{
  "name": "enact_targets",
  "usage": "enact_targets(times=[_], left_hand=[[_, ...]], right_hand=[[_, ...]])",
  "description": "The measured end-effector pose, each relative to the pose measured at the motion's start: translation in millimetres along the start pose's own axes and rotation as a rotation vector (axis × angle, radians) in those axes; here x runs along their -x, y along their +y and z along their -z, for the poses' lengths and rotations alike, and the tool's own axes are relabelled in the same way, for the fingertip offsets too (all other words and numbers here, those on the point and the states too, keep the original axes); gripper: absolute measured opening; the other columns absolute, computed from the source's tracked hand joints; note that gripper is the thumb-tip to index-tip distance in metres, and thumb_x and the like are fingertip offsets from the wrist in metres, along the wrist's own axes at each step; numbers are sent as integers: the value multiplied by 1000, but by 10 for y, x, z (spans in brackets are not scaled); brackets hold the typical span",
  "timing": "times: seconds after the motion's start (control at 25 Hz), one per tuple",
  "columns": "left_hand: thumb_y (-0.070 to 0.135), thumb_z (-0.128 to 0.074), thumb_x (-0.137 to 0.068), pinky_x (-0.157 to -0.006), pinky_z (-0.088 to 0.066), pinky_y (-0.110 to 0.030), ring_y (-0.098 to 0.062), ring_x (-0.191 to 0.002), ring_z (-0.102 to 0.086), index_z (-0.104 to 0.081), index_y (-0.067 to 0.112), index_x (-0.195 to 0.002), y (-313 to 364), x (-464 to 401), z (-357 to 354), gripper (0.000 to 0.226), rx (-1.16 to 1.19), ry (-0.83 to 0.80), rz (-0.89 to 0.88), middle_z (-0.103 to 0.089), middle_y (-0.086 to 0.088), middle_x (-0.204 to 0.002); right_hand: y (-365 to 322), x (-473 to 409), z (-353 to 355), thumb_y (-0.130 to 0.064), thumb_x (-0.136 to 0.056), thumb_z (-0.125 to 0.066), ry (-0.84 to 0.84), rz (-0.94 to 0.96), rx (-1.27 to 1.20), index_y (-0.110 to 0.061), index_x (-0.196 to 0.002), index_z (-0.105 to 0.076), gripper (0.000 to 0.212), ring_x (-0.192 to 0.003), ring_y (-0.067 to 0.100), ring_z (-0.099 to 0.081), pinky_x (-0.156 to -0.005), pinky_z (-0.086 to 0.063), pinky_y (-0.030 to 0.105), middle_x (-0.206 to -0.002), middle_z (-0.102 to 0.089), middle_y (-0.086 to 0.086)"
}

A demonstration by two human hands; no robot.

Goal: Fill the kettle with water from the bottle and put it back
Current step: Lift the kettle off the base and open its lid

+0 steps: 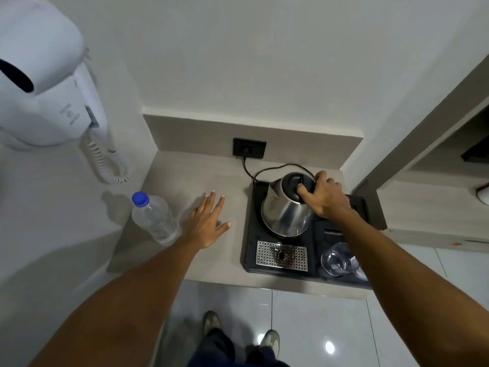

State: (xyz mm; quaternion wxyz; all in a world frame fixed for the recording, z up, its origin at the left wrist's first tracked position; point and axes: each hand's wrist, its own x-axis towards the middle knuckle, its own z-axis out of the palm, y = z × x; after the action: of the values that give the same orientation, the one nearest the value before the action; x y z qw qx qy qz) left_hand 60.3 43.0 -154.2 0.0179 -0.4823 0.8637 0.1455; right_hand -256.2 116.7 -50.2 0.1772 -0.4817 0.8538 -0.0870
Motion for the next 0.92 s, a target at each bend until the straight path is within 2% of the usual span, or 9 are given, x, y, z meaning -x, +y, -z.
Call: enact_targets(times=[0.16, 0.28, 0.36, 0.48, 0.56, 0.64, 0.76, 0.92], left_hand=[[63, -37, -92, -118, -15, -49, -28, -149, 4, 1, 24, -152, -32, 24, -36, 81, -18, -20, -35, 4, -8, -163], [59, -41, -93, -117, -20, -50, -31, -149, -3, -4, 22, -153, -32, -34, 140, 79, -67, 54, -63, -2, -10, -163], [56, -45, -93, -116, -25, -50, -32, -148, -8, -9, 21, -153, -20, -43, 287, 78, -88, 116, -88, -7, -12, -163], [52, -51, -92, -113, -30, -52, -34, -147, -16, -17, 19, -152, 6, -10, 519, 77, -115, 205, -123, -14, -14, -161], [50, -54, -91, -112, -32, -52, -35, -146, -18, -20, 17, -152, 42, 14, 655, 77, -113, 259, -136, -16, -15, -161], [50, -55, -90, -111, -33, -53, -35, -147, -17, -21, 17, -152, 80, 70, 783, 78, -76, 303, -158, -16, -15, -161], [53, -52, -91, -109, -36, -52, -34, -147, -15, -19, 17, -152, 91, 168, 949, 78, -42, 383, -206, -13, -15, -161], [54, -49, -91, -109, -36, -48, -30, -148, -13, -18, 19, -152, 45, 365, 1127, 77, -10, 521, -185, -12, -12, -162]], right_hand=[[93, -62, 91, -55, -95, -36, -99, 46, -212, -13, -129, -36, 55, -113, 43, -50, -94, -40, 47, -122, -56, 28], [341, -77, 291, -54, -99, -31, -252, 50, -508, -27, -133, -31, 44, -114, 37, -54, -84, -52, 49, -123, -53, 15], [497, -40, 348, -55, -99, -33, -305, 30, -650, -31, -140, -28, 47, -121, 32, -48, -77, -58, 49, -130, -45, 8], [550, -40, 311, -57, -99, -29, -353, 15, -675, -29, -137, -41, 49, -122, 31, -47, -73, -59, 45, -134, -46, 7], [515, -57, 312, -51, -100, -30, -353, 5, -678, -38, -116, -53, 31, -114, 31, -52, -67, -57, 40, -129, -51, 8], [488, -55, 326, -46, -101, -34, -372, -2, -713, -37, -106, -58, 26, -107, 29, -55, -69, -56, 41, -122, -58, 10], [465, -3, 329, -51, -95, -39, -370, -41, -775, -25, -107, -64, 38, -104, 29, -56, -71, -55, 41, -115, -62, 12], [358, 30, 432, -39, -99, -40, -309, 15, -813, -22, -112, -61, 30, -105, 27, -57, -74, -54, 45, -111, -62, 8]])
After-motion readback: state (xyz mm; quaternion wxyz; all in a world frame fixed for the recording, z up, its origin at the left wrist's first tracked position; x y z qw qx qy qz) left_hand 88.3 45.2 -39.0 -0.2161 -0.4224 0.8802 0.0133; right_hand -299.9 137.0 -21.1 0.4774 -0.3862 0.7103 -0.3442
